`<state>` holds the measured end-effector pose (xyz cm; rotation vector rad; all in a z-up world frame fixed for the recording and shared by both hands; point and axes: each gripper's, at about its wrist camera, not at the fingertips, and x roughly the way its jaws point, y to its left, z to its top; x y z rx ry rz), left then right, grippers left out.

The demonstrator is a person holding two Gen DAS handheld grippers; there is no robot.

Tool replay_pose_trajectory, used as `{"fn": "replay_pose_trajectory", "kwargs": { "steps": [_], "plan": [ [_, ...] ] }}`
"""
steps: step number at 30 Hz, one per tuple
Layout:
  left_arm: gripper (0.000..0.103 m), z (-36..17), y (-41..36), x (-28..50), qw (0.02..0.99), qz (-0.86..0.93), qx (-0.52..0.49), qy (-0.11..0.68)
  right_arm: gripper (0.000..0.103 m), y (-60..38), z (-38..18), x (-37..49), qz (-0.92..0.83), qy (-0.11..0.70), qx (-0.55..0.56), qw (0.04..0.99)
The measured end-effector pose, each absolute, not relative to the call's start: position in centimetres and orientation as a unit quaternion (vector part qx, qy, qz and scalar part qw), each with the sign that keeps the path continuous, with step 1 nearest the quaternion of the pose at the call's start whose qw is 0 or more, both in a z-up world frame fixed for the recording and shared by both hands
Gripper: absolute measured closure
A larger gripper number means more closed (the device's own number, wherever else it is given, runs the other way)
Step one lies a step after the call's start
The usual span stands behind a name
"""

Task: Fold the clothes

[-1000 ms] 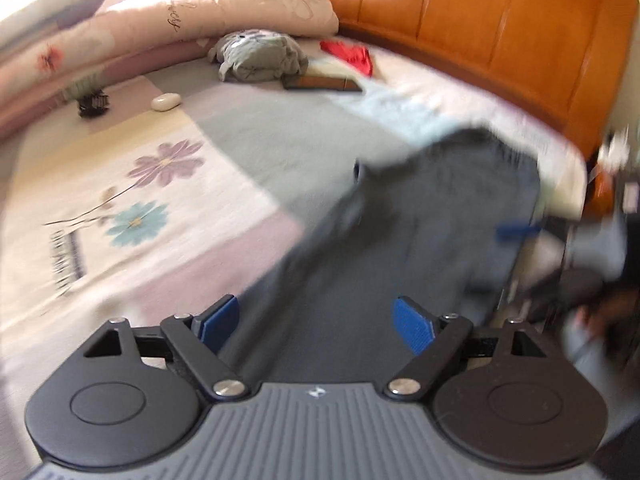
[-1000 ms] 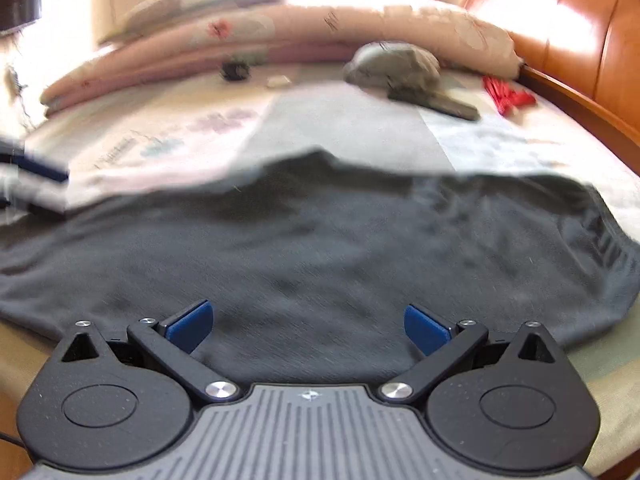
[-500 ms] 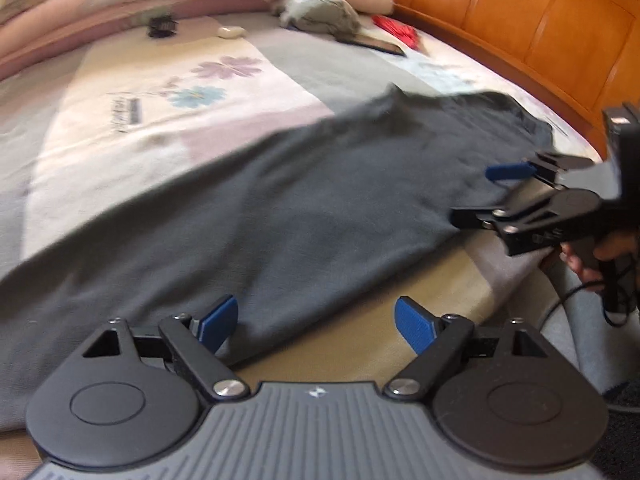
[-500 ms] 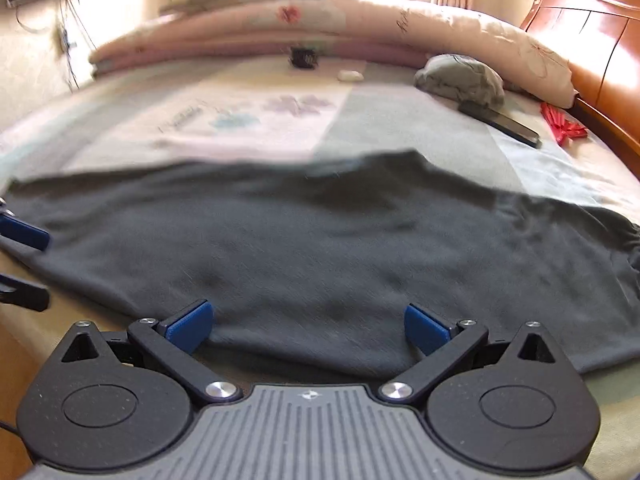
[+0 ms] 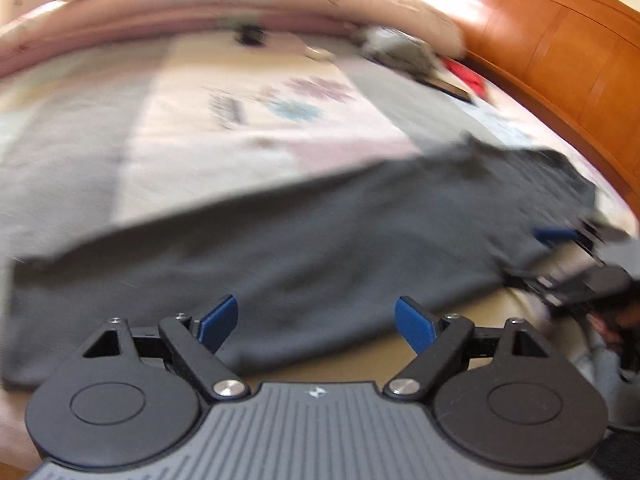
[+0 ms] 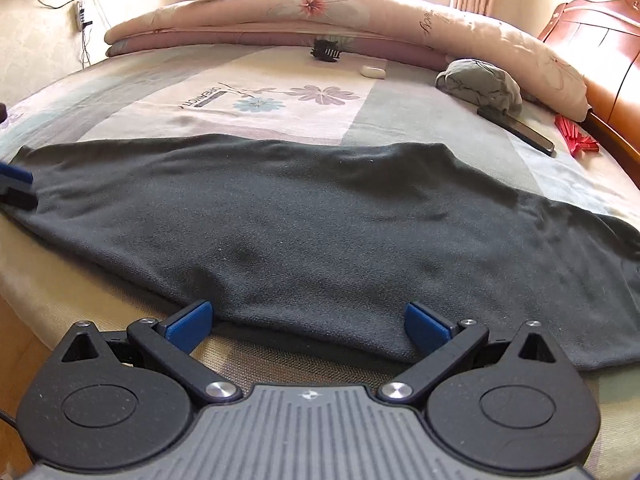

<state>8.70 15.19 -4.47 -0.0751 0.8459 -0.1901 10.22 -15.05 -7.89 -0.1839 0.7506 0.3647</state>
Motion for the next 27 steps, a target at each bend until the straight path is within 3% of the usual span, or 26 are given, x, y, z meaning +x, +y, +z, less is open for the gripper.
{"fn": "replay_pose_trajectory", "kwargs": {
  "steps": [15,21,27],
  "plan": [
    [0.017,-6.3,23.5,11.3,0.897,0.016,-0.089,0.433,0.0,-14.6,-7.3,10.0,0.168,0.387,-0.099,0.901],
    [0.015,-4.3,22.1,8.5,0.903,-0.003,-0.078,0.422,0.0,-11.9,-3.6,11.1,0.219,0.393,-0.049,0.892],
    [0.015,-6.4,21.2,7.6,0.889,0.006,-0.067,0.453,0.0,-6.5,-4.1,13.2,0.238,0.386,-0.097,0.886]
  ]
}}
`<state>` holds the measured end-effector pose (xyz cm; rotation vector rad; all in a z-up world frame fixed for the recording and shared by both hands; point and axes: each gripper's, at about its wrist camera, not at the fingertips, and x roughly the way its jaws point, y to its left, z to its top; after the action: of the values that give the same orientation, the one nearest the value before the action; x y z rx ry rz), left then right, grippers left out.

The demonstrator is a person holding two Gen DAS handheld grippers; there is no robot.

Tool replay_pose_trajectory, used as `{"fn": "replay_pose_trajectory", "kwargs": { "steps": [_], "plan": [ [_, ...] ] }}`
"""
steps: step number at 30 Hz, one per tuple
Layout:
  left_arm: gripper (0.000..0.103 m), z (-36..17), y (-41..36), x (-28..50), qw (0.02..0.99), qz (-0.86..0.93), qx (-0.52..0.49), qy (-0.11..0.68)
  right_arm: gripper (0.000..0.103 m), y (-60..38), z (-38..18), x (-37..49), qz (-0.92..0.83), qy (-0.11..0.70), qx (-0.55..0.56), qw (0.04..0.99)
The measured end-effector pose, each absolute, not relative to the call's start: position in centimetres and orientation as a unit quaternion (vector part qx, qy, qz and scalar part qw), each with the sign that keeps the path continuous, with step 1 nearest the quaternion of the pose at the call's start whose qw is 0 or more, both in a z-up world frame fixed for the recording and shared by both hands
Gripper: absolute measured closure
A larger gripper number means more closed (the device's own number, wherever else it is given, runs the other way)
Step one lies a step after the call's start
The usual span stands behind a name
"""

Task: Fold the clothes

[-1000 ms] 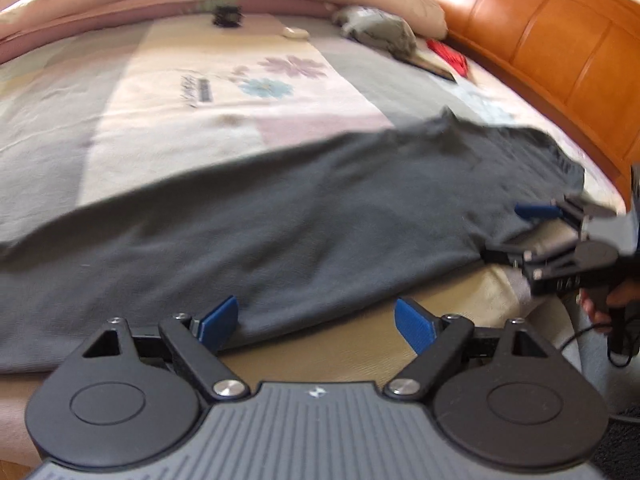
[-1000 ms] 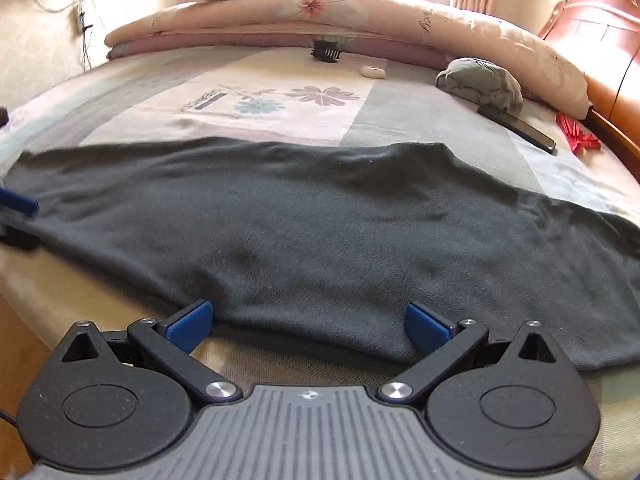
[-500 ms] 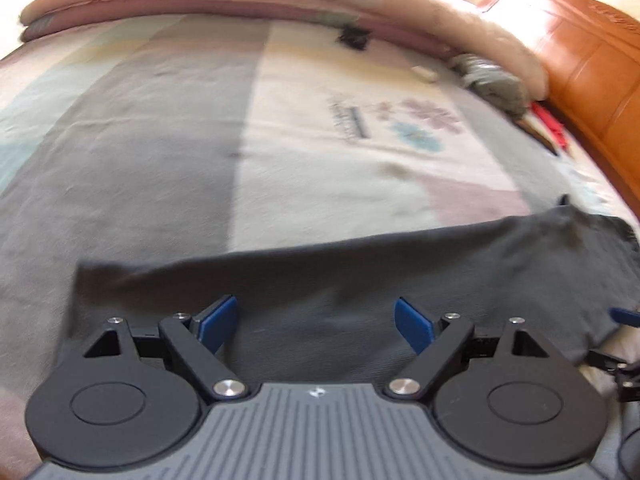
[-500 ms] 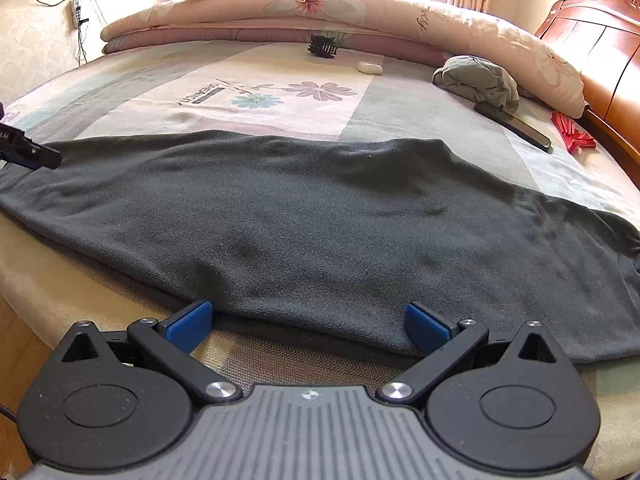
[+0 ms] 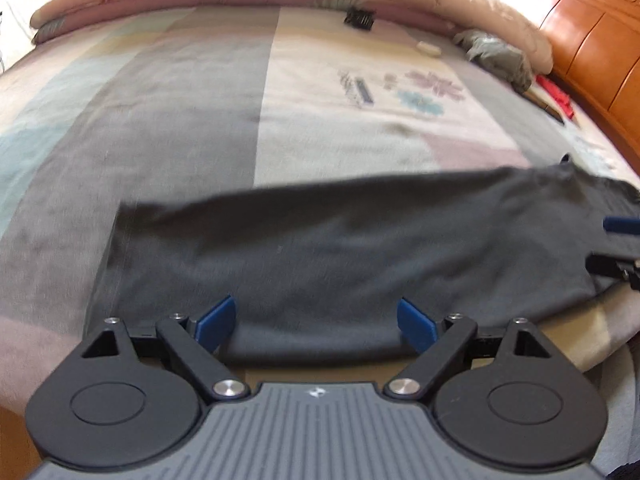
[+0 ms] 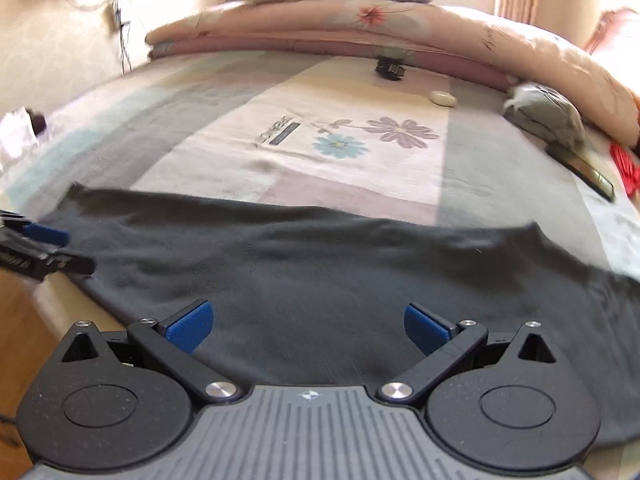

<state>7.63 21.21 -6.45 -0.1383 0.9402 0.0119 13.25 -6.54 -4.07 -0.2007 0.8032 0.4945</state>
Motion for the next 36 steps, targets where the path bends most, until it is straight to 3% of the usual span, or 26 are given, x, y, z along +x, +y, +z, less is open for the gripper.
{"fn": "replay_pose_trajectory", "kwargs": {
  "steps": [8,18,27,36],
  "plan": [
    [0.015,-5.2,23.1,4.2,0.886,0.048,-0.084,0.453,0.0,-6.4,-6.3,12.9,0.214,0.44,-0.094,0.867],
    [0.015,-6.8,26.5,2.5,0.878,0.061,-0.253,0.402,0.0,-6.3,-3.3,10.8,0.256,0.422,-0.056,0.868],
    [0.015,-9.1,33.2,1.7,0.796,0.087,-0.504,0.324,0.0,-6.9,-2.1,10.5,0.254,0.402,-0.039,0.879],
    [0.01,-10.2,33.9,2.0,0.773,0.128,-0.561,0.269,0.0,-7.5,-1.9,10.5,0.252,0.395,-0.031,0.883]
  ]
}}
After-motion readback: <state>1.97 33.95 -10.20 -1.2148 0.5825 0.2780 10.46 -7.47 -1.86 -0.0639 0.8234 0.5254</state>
